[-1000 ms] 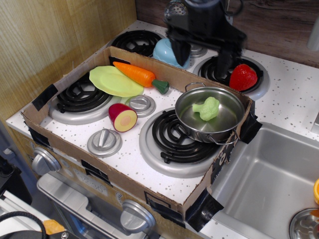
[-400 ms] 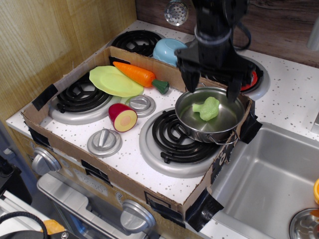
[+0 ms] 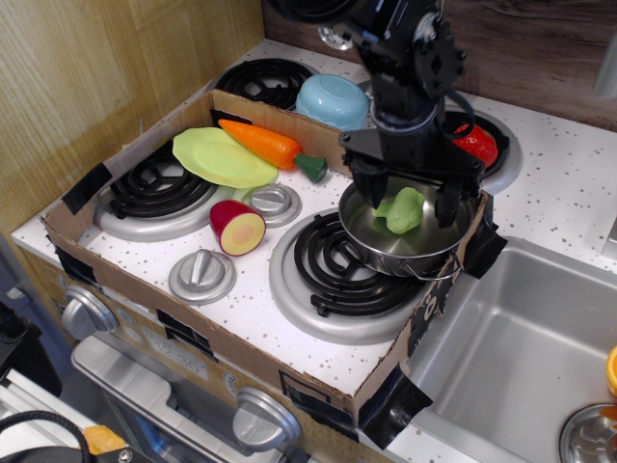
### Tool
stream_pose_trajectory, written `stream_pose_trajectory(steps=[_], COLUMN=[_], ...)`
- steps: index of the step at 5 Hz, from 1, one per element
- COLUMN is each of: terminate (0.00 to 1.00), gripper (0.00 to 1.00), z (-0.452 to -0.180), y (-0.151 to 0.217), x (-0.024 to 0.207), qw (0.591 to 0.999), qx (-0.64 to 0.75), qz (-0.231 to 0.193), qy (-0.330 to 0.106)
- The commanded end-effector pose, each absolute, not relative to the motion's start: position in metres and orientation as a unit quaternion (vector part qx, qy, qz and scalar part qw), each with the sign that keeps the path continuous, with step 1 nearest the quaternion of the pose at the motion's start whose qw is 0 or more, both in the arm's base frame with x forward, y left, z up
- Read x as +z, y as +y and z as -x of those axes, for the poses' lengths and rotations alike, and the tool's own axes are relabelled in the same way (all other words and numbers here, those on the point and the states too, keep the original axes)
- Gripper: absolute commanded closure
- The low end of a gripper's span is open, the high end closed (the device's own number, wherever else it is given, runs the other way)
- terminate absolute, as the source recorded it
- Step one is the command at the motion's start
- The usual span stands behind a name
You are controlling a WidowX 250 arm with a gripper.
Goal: Take broccoli out of pan
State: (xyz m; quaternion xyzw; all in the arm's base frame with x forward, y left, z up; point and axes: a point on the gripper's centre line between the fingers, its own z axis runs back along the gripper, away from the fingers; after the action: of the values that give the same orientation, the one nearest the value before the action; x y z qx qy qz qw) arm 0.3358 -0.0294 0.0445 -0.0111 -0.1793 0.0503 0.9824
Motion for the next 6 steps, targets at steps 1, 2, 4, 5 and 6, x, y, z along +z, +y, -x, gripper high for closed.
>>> stream_pose_trajectory(steps=[1,2,4,5,6], terminate=[0.0,0.0,0.0,0.0,0.0], gripper=[0.0,0.0,0.0,0.0,0.0], z=[-0.339,-0.338,-0.338,-0.337,-0.337], y=[-0.023,-0.024,-0.026,-0.026,-0.026], x=[0.055,0.049,0.045,0.044,0.04], qw=[0.981,0.981,0.981,0.98,0.981], qx=[0.055,0.055,0.057,0.052,0.052], qz=[-0.003,0.001,0.002,0.003,0.008], qy=[-0.188,-0.185,-0.184,-0.192,-0.189])
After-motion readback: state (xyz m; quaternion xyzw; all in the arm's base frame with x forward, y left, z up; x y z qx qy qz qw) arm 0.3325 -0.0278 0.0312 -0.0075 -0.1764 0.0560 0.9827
